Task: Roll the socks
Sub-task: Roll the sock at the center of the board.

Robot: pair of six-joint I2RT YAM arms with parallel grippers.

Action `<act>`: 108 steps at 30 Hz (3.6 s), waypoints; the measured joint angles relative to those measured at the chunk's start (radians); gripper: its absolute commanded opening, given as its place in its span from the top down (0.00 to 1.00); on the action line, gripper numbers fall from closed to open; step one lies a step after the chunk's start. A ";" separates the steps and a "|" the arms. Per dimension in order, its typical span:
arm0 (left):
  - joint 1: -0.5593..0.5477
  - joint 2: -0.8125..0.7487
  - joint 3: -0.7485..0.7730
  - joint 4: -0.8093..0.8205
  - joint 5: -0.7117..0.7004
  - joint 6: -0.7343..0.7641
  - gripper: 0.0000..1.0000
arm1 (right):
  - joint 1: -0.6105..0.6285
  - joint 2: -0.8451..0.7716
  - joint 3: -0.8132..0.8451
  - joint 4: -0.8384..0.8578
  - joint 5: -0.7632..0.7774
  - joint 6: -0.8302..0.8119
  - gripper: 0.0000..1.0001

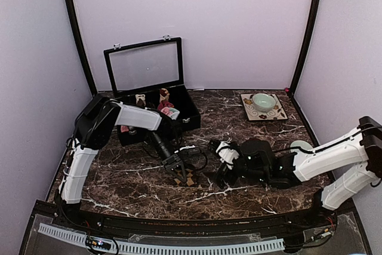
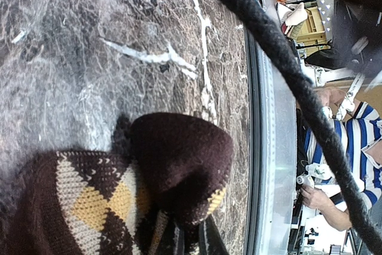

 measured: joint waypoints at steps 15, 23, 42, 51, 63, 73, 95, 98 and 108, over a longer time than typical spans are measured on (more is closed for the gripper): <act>0.010 0.013 0.015 -0.018 0.021 0.004 1.00 | 0.055 -0.150 -0.076 -0.042 0.021 0.092 0.29; 0.014 0.021 0.020 -0.029 0.033 0.004 1.00 | 0.150 0.059 -0.037 -0.010 -0.093 -0.064 0.38; 0.014 0.021 0.021 -0.029 0.032 0.005 1.00 | 0.068 0.383 0.190 0.056 -0.201 -0.336 0.56; 0.014 0.018 0.019 -0.030 0.023 0.007 0.73 | 0.047 0.445 0.214 0.084 -0.211 -0.343 0.82; 0.030 -0.248 -0.185 0.132 -0.186 0.008 0.01 | 0.011 0.486 0.268 0.061 -0.286 -0.297 1.00; 0.128 -0.564 -0.458 0.418 -0.520 -0.030 0.01 | -0.004 0.486 0.304 -0.010 -0.334 -0.227 1.00; 0.208 -0.930 -0.586 0.559 -0.490 0.031 0.03 | -0.108 0.565 0.494 -0.247 -0.615 -0.069 1.00; 0.153 -0.940 -0.614 0.525 -0.459 0.096 0.13 | -0.150 0.624 0.566 -0.291 -0.748 -0.011 1.00; -0.081 -0.891 -0.662 0.529 -0.503 0.174 0.23 | -0.222 0.699 0.624 -0.326 -0.944 0.190 1.00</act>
